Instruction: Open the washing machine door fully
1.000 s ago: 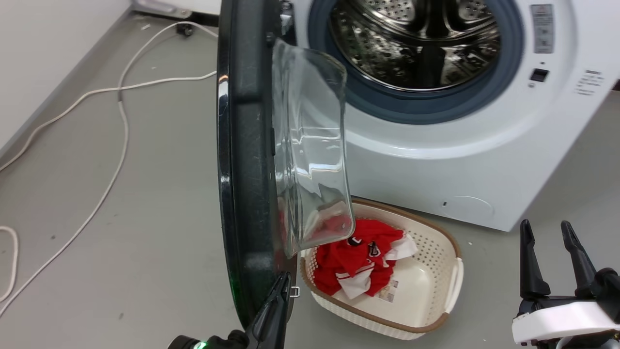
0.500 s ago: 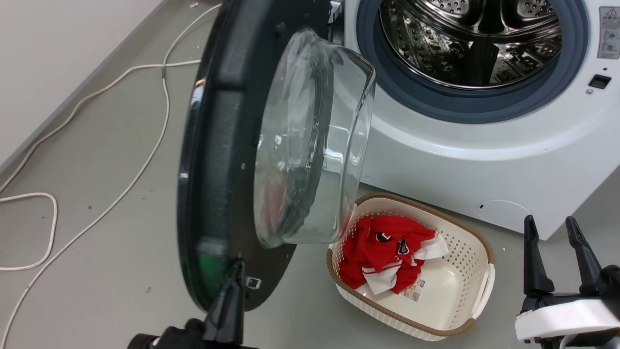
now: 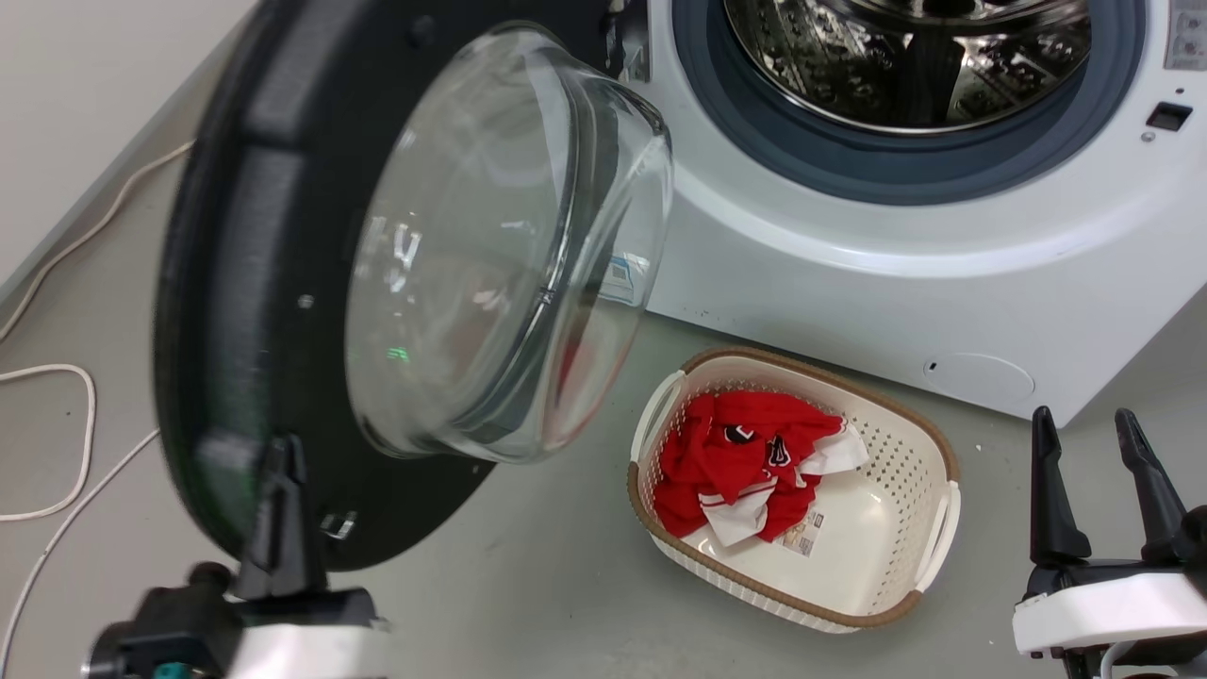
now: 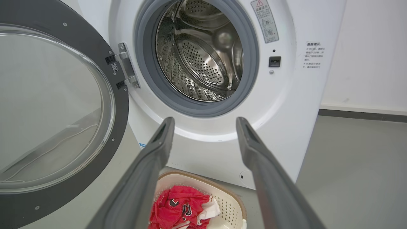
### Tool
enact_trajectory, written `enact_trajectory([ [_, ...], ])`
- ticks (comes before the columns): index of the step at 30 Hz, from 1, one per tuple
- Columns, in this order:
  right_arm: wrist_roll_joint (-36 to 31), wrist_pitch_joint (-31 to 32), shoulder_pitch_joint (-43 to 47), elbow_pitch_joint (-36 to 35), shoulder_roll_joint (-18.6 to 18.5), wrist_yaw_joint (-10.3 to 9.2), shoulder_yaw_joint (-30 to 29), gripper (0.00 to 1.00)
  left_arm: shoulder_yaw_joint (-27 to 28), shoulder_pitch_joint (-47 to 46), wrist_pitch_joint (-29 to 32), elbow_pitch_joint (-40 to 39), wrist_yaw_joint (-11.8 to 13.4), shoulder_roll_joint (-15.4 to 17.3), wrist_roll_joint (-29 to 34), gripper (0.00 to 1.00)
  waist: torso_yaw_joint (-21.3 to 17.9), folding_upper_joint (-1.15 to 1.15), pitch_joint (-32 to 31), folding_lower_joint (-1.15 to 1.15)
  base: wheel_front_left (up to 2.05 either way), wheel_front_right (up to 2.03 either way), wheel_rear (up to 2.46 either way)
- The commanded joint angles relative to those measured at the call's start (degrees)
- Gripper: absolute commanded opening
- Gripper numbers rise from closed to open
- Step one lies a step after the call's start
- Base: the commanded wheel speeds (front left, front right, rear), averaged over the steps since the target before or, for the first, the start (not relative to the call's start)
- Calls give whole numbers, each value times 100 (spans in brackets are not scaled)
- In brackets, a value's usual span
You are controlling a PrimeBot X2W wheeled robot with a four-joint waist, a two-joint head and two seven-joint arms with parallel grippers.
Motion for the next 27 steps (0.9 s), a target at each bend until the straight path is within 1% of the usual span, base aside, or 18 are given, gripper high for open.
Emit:
enact_trajectory([
  [1,-33,18,-67,-47,9,-4,-13,100,240,-147,-39,-39,48,-15,-19,0,-29,0,83,0,0,0,0],
  [5,-57,50,-124,-119,9,-4,-39,100,657,-322,-35,48,-87,-32,-79,0,-48,0,229,0,0,0,0],
  [10,-115,97,-228,-184,9,-4,-20,100,1178,-609,-27,376,-367,-12,-153,0,-109,0,417,0,0,0,0],
  [11,-148,120,-285,-217,9,-4,-18,100,1463,-785,-27,599,-504,-16,-160,0,-148,0,518,0,0,0,0],
  [13,-167,131,-307,-223,-4,-4,-15,100,1668,-900,-24,776,-576,-17,-215,0,-175,0,577,0,0,0,0],
  [17,-158,143,-369,-235,-50,-4,-32,100,1996,-1140,-25,1137,-772,99,-272,0,-216,0,661,0,0,0,0],
  [22,-126,152,-404,-207,-107,-4,-23,100,2361,-1432,-25,1648,-972,321,-383,0,-269,0,718,0,0,0,0],
  [23,-126,152,-404,-207,-107,-4,-23,100,2361,-1432,-25,1648,-972,321,-383,0,-269,0,718,0,0,0,0],
  [24,-119,149,-423,-193,-126,-4,-25,100,2475,-1539,-25,1829,-1037,406,-423,0,-285,0,725,0,0,0,0],
  [27,-105,147,-441,-173,-142,-4,-29,100,2623,-1685,-26,2056,-1124,523,-466,0,-302,0,729,0,0,0,0],
])
